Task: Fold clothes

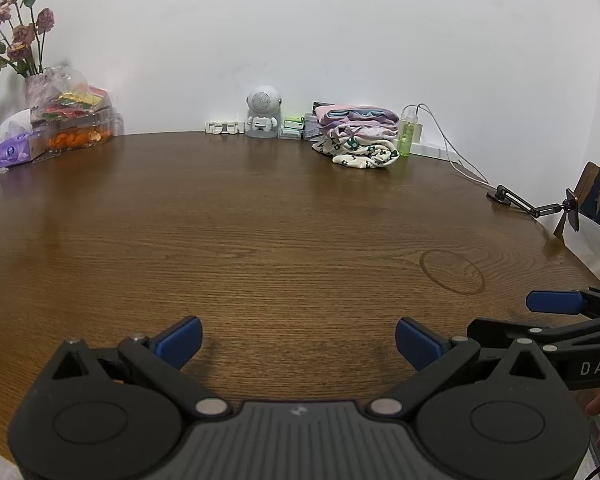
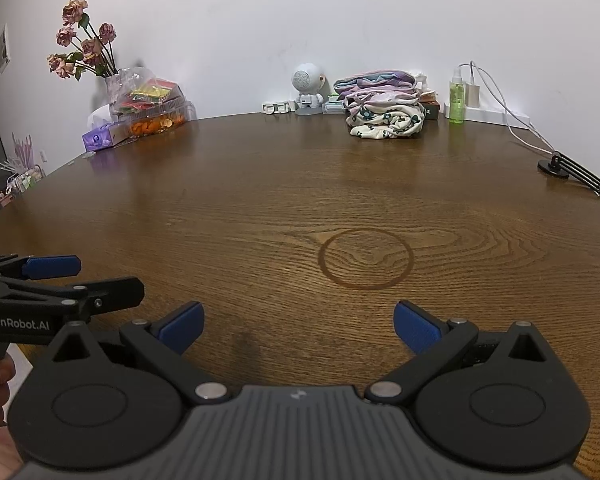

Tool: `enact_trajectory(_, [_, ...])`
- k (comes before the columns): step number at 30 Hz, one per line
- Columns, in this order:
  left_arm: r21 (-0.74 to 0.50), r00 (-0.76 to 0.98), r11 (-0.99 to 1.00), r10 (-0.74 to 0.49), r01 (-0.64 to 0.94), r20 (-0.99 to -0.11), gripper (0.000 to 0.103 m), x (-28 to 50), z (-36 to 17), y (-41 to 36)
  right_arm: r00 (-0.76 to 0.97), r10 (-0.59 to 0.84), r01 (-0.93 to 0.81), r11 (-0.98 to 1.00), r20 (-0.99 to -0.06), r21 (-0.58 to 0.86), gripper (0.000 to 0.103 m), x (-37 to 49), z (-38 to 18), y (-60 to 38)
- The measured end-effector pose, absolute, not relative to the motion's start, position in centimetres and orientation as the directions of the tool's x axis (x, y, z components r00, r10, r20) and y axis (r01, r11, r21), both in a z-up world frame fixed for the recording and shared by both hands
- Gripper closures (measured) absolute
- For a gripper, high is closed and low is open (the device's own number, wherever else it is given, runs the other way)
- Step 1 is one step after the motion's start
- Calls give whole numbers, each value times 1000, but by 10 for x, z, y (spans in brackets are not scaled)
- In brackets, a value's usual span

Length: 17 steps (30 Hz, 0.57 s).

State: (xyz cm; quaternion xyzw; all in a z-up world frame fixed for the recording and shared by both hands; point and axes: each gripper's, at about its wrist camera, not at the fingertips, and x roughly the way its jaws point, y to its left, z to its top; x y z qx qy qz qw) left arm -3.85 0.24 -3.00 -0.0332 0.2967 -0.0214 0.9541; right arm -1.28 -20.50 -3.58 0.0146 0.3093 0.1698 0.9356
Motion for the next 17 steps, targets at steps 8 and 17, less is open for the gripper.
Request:
enact_trajectory(8, [-78, 825, 997, -61, 20, -562, 0, -39, -30, 3, 751, 327, -311, 941, -573, 130, 0, -12, -35, -204])
enact_trajectory(17, [-80, 829, 997, -60, 19, -556, 0, -41, -28, 2, 746, 331, -319, 939, -577, 127, 0, -11, -35, -203])
